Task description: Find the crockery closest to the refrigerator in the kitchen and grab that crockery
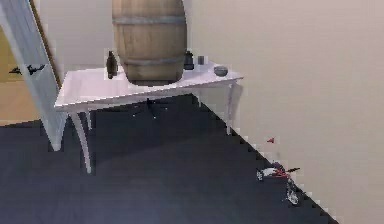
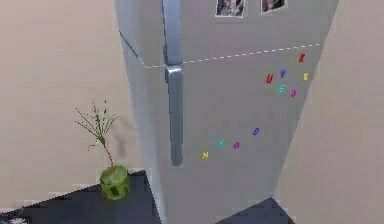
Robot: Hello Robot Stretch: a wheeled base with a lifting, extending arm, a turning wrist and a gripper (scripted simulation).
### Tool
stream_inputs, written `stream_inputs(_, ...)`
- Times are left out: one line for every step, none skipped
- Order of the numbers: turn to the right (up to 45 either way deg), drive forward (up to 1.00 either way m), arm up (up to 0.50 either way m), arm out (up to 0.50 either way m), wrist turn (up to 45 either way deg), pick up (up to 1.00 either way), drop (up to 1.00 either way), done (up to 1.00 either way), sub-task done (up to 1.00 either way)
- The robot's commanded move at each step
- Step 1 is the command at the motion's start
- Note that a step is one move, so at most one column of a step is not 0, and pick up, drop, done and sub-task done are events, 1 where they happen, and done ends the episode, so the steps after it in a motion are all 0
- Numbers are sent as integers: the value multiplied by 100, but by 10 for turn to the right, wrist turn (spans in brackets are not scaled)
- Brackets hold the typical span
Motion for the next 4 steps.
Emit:
stream_inputs(0, 100, 0, 0, 0, 0, 0, 0, 0)
stream_inputs(-60, 0, 0, 0, 0, 0, 0, 0, 0)
stream_inputs(0, 15, 0, 0, 0, 0, 0, 0, 0)
stream_inputs(-450, 0, 0, 0, 0, 0, 0, 0, 0)
